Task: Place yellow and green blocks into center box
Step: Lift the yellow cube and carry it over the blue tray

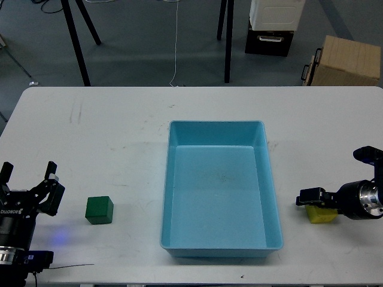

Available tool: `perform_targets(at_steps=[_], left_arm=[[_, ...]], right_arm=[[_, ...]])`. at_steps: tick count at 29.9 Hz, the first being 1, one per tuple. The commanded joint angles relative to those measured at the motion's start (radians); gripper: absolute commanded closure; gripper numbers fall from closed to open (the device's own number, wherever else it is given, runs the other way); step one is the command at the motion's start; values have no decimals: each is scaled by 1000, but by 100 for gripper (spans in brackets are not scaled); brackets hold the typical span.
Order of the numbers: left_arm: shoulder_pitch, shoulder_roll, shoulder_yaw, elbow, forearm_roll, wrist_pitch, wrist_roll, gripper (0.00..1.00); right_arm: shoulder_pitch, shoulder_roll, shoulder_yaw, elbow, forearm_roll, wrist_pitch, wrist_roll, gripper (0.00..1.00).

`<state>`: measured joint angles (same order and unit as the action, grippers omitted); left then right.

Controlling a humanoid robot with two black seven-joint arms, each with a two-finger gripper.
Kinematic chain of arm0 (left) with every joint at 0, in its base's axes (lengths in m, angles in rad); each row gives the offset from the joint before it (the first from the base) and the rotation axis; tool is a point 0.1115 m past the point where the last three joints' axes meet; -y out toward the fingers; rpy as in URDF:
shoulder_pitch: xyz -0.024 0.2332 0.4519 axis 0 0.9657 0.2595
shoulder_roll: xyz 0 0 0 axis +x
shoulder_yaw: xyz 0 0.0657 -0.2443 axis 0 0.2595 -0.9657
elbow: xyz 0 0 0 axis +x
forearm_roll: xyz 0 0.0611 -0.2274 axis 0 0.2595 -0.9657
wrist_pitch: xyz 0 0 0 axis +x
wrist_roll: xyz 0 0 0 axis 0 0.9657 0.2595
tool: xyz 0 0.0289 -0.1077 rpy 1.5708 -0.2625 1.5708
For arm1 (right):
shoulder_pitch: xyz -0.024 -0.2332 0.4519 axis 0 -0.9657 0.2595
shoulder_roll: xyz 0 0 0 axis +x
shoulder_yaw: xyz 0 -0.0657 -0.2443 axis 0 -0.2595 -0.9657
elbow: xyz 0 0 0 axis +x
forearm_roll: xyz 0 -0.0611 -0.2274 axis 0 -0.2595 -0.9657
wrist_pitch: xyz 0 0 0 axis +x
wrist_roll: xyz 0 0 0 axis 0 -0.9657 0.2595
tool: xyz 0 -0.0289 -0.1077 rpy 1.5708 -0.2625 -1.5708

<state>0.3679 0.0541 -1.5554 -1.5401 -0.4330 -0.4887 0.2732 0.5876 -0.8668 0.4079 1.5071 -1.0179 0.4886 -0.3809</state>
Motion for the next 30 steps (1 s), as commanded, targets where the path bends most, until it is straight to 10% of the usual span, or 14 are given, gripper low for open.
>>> perform_targets(at_steps=[1, 8, 17, 30], left_arm=[[-3, -7, 1, 0, 10, 0, 0, 0], [-3, -10, 1, 0, 19, 0, 0, 0], [-4, -19, 29, 0, 25, 0, 0, 0], [-6, -31, 29, 0, 43, 0, 0, 0]], right_arm=[[0, -24, 0, 24, -2, 0, -3, 55], [-6, -61, 37, 68, 1, 0, -3, 100], [256, -81, 140, 145, 220, 0, -4, 100], [509, 334, -260, -91, 229, 0, -4, 88]])
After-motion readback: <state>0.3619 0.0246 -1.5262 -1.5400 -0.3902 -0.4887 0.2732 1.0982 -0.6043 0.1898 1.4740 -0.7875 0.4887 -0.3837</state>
